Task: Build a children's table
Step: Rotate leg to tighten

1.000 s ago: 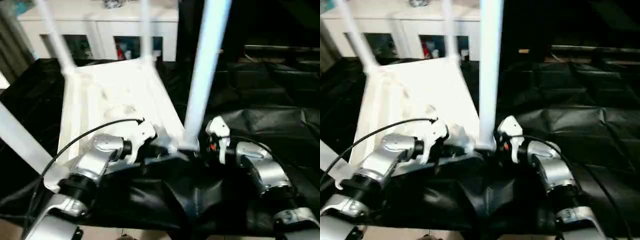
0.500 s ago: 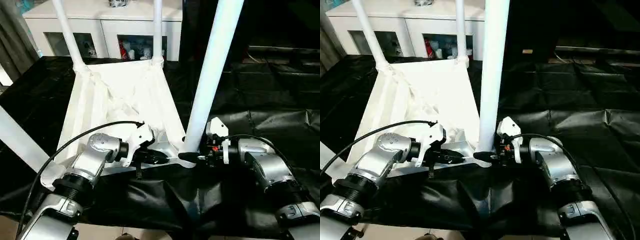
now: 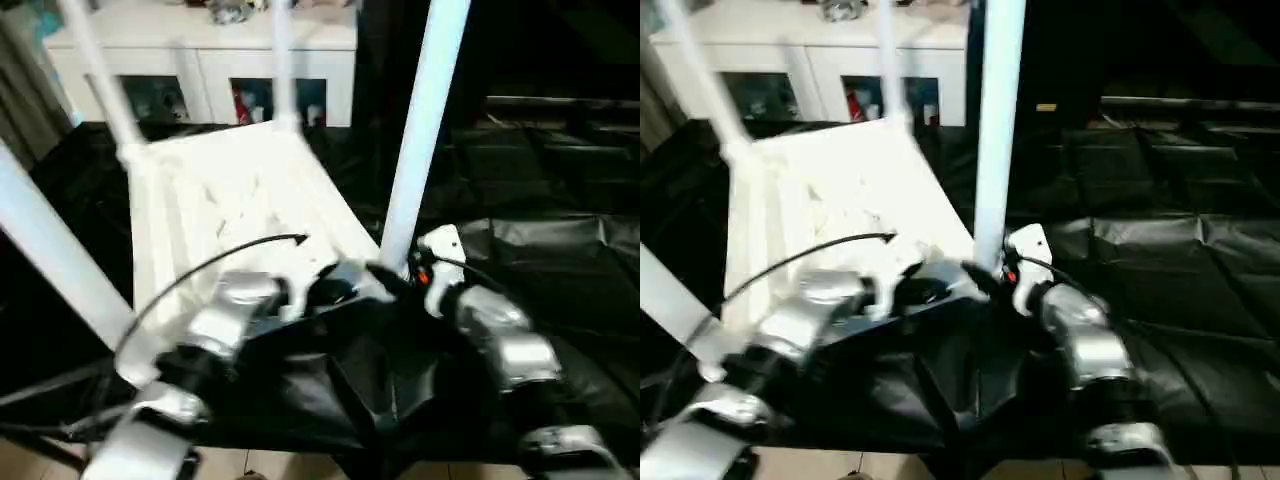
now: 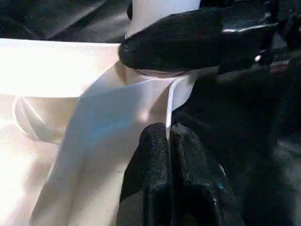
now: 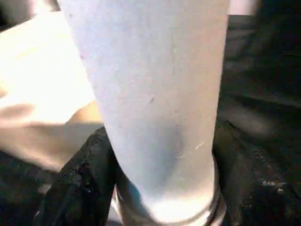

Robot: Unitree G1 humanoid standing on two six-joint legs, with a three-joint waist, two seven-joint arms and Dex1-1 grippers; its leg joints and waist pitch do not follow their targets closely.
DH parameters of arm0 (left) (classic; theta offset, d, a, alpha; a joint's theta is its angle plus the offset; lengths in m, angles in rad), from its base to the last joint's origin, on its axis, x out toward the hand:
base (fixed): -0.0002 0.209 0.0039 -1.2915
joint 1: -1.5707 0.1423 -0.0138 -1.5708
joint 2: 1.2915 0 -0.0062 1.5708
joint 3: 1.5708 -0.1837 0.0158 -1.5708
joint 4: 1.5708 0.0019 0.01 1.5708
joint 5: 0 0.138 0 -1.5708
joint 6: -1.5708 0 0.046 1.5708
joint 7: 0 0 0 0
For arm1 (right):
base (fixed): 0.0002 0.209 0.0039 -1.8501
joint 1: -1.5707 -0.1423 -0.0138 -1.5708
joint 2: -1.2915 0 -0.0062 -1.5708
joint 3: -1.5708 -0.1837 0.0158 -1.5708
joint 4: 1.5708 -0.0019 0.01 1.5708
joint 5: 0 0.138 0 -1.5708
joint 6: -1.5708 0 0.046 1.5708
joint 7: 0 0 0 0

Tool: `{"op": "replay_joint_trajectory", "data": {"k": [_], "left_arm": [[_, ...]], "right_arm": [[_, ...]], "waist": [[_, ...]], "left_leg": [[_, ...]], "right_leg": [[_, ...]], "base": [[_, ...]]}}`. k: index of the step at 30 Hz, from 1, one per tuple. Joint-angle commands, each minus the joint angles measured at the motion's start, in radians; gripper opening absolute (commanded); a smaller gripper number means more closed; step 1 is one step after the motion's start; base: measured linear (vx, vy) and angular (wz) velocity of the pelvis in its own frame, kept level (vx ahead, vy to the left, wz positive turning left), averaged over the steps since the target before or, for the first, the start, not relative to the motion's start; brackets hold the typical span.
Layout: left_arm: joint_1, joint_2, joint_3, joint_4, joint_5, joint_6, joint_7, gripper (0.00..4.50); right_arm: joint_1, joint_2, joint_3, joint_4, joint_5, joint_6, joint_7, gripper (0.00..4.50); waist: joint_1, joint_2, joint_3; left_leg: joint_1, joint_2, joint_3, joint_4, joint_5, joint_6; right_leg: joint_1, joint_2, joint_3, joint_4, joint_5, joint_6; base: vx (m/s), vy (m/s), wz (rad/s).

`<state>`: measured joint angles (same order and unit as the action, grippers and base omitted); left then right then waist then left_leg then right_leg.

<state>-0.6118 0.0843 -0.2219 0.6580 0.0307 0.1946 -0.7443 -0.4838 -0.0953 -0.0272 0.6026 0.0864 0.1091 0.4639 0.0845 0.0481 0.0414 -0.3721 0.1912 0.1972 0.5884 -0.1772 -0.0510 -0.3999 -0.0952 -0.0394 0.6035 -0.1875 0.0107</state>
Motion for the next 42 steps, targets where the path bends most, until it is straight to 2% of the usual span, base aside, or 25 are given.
{"op": "replay_joint_trajectory", "data": {"k": [1,2,3,4,8,9,13,15,17,19,20,21,23,24,25,26,27,28,29,33,34,35,38,40,42], "left_arm": [[-0.050,-0.055,0.044,-0.004,-0.041,-0.022,0.096,0.00],[-0.049,-0.059,0.039,-0.005,-0.040,-0.026,0.083,0.00],[-0.042,-0.057,0.035,-0.013,-0.042,-0.028,0.051,0.00],[-0.037,-0.049,0.029,-0.020,-0.046,-0.033,0.019,0.00],[-0.027,-0.033,0.017,-0.031,-0.052,-0.038,-0.033,0.00],[-0.012,-0.007,0.001,-0.060,-0.064,-0.036,-0.106,0.00],[0.022,0.077,-0.034,-0.117,-0.087,-0.022,-0.288,0.00],[0.032,0.125,-0.052,-0.131,-0.090,-0.030,-0.378,0.00],[0.028,0.144,-0.048,-0.120,-0.090,-0.041,-0.406,0.00],[0.025,0.172,-0.052,-0.115,-0.090,-0.049,-0.452,0.00],[0.024,0.180,-0.054,-0.113,-0.087,-0.050,-0.461,0.00],[0.023,0.185,-0.056,-0.111,-0.083,-0.050,-0.463,0.00],[0.020,0.194,-0.053,-0.110,-0.087,-0.050,-0.471,0.00],[0.019,0.200,-0.051,-0.112,-0.090,-0.049,-0.479,0.00],[0.019,0.204,-0.051,-0.114,-0.093,-0.047,-0.485,0.00],[0.019,0.207,-0.051,-0.115,-0.093,-0.049,-0.488,0.00],[0.021,0.207,-0.050,-0.113,-0.092,-0.052,-0.487,0.00],[0.022,0.207,-0.050,-0.113,-0.091,-0.054,-0.486,0.00],[0.025,0.207,-0.050,-0.113,-0.090,-0.057,-0.483,0.00],[0.032,0.199,-0.046,-0.117,-0.092,-0.055,-0.469,0.00],[0.033,0.195,-0.045,-0.115,-0.089,-0.058,-0.457,0.00],[0.034,0.192,-0.045,-0.114,-0.087,-0.060,-0.451,0.00],[0.018,0.161,-0.023,-0.083,-0.071,-0.061,-0.355,0.00],[0.003,0.137,-0.002,-0.060,-0.065,-0.057,-0.281,0.00],[-0.024,0.094,0.024,-0.018,-0.054,-0.059,-0.168,0.00]], "right_arm": [[0.018,0.078,0.102,0.040,-0.002,0.032,0.051,2.61],[0.007,0.092,0.096,0.033,0.014,0.018,0.066,2.95],[0.000,0.096,0.090,0.019,0.032,0.013,0.099,2.95],[0.002,0.086,0.096,0.005,0.039,0.019,0.138,3.32],[0.008,0.062,0.109,-0.019,0.043,0.033,0.196,3.50],[0.017,0.019,0.130,-0.047,0.049,0.045,0.281,3.77],[0.032,-0.118,0.177,-0.089,0.053,0.022,0.499,3.84],[0.030,-0.171,0.175,-0.101,0.061,0.018,0.570,3.84],[0.024,-0.199,0.169,-0.105,0.067,0.020,0.605,3.84],[0.023,-0.233,0.165,-0.115,0.071,0.023,0.654,3.84],[0.023,-0.242,0.166,-0.118,0.071,0.024,0.666,3.84],[0.024,-0.250,0.166,-0.121,0.071,0.026,0.677,3.50],[0.025,-0.262,0.173,-0.123,0.065,0.020,0.695,3.50],[0.025,-0.270,0.180,-0.118,0.061,0.017,0.705,3.32],[0.026,-0.277,0.185,-0.115,0.059,0.015,0.712,3.32],[0.027,-0.281,0.192,-0.112,0.055,0.012,0.720,3.16],[0.029,-0.282,0.198,-0.109,0.050,0.008,0.723,3.08],[0.031,-0.282,0.201,-0.108,0.047,0.005,0.724,3.04],[0.033,-0.281,0.204,-0.111,0.049,0.006,0.726,2.99],[0.040,-0.276,0.210,-0.122,0.056,0.016,0.735,2.76],[0.044,-0.274,0.210,-0.125,0.057,0.019,0.733,2.75],[0.046,-0.272,0.210,-0.125,0.058,0.021,0.732,2.74],[0.061,-0.240,0.189,-0.111,0.060,0.034,0.648,2.73],[0.064,-0.205,0.165,-0.086,0.053,0.040,0.557,2.73],[0.064,-0.139,0.126,-0.040,0.036,0.056,0.384,2.72]], "waist": [[-0.006,-0.009,-0.048],[-0.005,-0.007,-0.052],[-0.003,-0.008,-0.056],[-0.002,-0.007,-0.057],[0.001,-0.007,-0.060],[0.004,-0.007,-0.061],[0.010,-0.003,-0.064],[0.011,0.003,-0.067],[0.009,0.005,-0.069],[0.014,0.002,-0.069],[0.016,0.002,-0.069],[0.018,0.000,-0.067],[0.022,-0.001,-0.065],[0.024,-0.007,-0.065],[0.026,-0.005,-0.064],[0.025,-0.010,-0.063],[0.026,-0.009,-0.063],[0.025,-0.013,-0.064],[0.026,-0.012,-0.064],[0.027,-0.017,-0.065],[0.026,-0.022,-0.064],[0.027,-0.021,-0.065],[0.028,-0.026,-0.062],[0.024,-0.028,-0.056],[0.016,-0.026,-0.051]], "left_leg": [[0.020,0.028,-0.027,-0.088,-0.386,-0.026],[0.016,0.028,-0.028,-0.089,-0.360,-0.018],[0.013,0.030,-0.024,-0.087,-0.323,-0.004],[0.009,0.029,-0.022,-0.085,-0.284,0.010],[0.006,0.027,-0.018,-0.078,-0.232,0.044],[0.005,0.028,-0.018,-0.077,-0.217,0.052],[0.002,0.033,-0.014,-0.070,-0.175,0.080],[0.005,0.035,-0.013,-0.066,-0.165,0.087],[0.004,0.037,-0.013,-0.064,-0.149,0.092],[0.006,0.039,-0.011,-0.059,-0.137,0.103],[0.004,0.039,-0.012,-0.060,-0.140,0.103],[0.006,0.040,-0.011,-0.061,-0.153,0.102],[0.007,0.040,-0.011,-0.063,-0.171,0.091],[0.008,0.041,-0.010,-0.063,-0.179,0.084],[0.009,0.041,-0.010,-0.064,-0.189,0.077],[0.008,0.041,-0.010,-0.065,-0.190,0.074],[0.006,0.040,-0.011,-0.065,-0.189,0.070],[0.007,0.040,-0.011,-0.064,-0.180,0.070],[0.006,0.040,-0.011,-0.063,-0.174,0.071],[0.006,0.040,-0.010,-0.061,-0.147,0.081],[0.006,0.040,-0.009,-0.061,-0.145,0.083],[0.005,0.040,-0.010,-0.060,-0.142,0.085],[0.005,0.040,-0.009,-0.061,-0.148,0.086],[0.006,0.040,-0.010,-0.066,-0.182,0.069],[0.012,0.035,-0.013,-0.073,-0.243,0.028]], "right_leg": [[0.022,-0.047,0.024,-0.106,-0.460,-0.133],[0.029,-0.046,0.024,-0.100,-0.407,-0.138],[0.031,-0.045,0.026,-0.096,-0.337,-0.153],[0.034,-0.045,0.027,-0.089,-0.271,-0.170],[0.041,-0.046,0.025,-0.083,-0.212,-0.194],[0.043,-0.046,0.024,-0.082,-0.197,-0.199],[0.046,-0.043,0.019,-0.071,-0.123,-0.232],[0.044,-0.041,0.019,-0.065,-0.099,-0.247],[0.043,-0.040,0.017,-0.059,-0.055,-0.268],[0.039,-0.038,0.017,-0.054,-0.009,-0.292],[0.041,-0.039,0.016,-0.053,-0.016,-0.290],[0.039,-0.041,0.017,-0.055,-0.037,-0.288],[0.039,-0.043,0.018,-0.058,-0.075,-0.281],[0.038,-0.045,0.020,-0.060,-0.099,-0.276],[0.037,-0.046,0.021,-0.062,-0.123,-0.270],[0.037,-0.046,0.021,-0.063,-0.130,-0.267],[0.038,-0.046,0.021,-0.062,-0.138,-0.261],[0.038,-0.047,0.022,-0.062,-0.134,-0.258],[0.039,-0.047,0.022,-0.061,-0.129,-0.258],[0.038,-0.045,0.022,-0.057,-0.102,-0.262],[0.038,-0.045,0.022,-0.056,-0.097,-0.263],[0.039,-0.047,0.022,-0.055,-0.094,-0.264],[0.037,-0.047,0.023,-0.059,-0.119,-0.260],[0.035,-0.048,0.024,-0.066,-0.179,-0.245],[0.030,-0.050,0.026,-0.080,-0.297,-0.213]], "base": [[0.000,0.000,0.00],[0.000,0.000,0.00],[0.000,0.000,0.00],[0.000,0.000,0.00],[0.000,0.000,0.00],[0.000,0.000,0.00],[0.000,0.000,0.00],[0.000,0.000,0.00],[0.000,0.000,0.00],[0.000,0.000,0.00],[0.000,0.000,0.00],[0.000,0.000,0.00],[0.000,0.000,0.00],[0.000,0.000,0.00],[0.000,0.000,0.00],[0.000,0.000,0.00],[0.000,0.000,0.00],[0.000,0.000,0.00],[0.000,0.000,0.00],[0.000,0.000,0.00],[0.000,0.000,0.00],[0.000,0.000,0.00],[0.000,0.000,0.00],[0.000,0.000,0.00],[0.000,0.000,0.00]]}}
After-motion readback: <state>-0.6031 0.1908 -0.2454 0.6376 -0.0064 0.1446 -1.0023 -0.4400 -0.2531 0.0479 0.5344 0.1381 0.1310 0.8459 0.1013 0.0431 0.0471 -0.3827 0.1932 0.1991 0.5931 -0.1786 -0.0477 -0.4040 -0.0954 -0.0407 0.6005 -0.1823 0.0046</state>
